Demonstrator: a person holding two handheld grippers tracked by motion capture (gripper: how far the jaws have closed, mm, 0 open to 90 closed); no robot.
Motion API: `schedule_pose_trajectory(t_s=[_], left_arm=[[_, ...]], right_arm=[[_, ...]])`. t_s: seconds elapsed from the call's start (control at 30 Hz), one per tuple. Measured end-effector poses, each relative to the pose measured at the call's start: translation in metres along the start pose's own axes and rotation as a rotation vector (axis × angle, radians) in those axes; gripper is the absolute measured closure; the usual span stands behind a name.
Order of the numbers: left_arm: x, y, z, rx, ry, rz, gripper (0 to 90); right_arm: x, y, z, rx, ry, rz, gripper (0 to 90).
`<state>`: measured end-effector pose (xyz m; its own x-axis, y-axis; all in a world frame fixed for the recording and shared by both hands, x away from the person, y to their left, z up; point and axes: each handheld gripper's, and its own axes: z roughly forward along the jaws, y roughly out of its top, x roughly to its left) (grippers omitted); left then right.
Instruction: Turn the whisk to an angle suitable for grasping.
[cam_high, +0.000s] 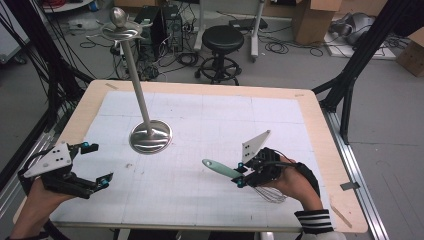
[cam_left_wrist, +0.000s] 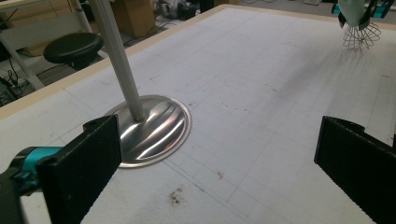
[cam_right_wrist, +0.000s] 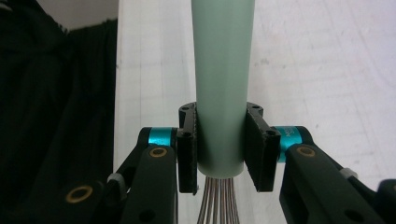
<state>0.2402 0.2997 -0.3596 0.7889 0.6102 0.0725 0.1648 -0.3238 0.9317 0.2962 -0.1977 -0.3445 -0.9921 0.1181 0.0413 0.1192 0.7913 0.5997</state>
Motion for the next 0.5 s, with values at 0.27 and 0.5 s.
schedule_pose_trajectory(t_s=[0.27,0.5], left_arm=[[0.001,0.000,0.002,0.004,-0.004,0.002,1.7],[0.002,0.000,0.002,0.005,-0.005,0.000,1.7]], right_arm=[[-0.006,0.012,-0.004,-0.115,0.032,-0.032,69.1],[-0.006,0.020,-0.009,-0.197,0.064,-0.064,69.1]])
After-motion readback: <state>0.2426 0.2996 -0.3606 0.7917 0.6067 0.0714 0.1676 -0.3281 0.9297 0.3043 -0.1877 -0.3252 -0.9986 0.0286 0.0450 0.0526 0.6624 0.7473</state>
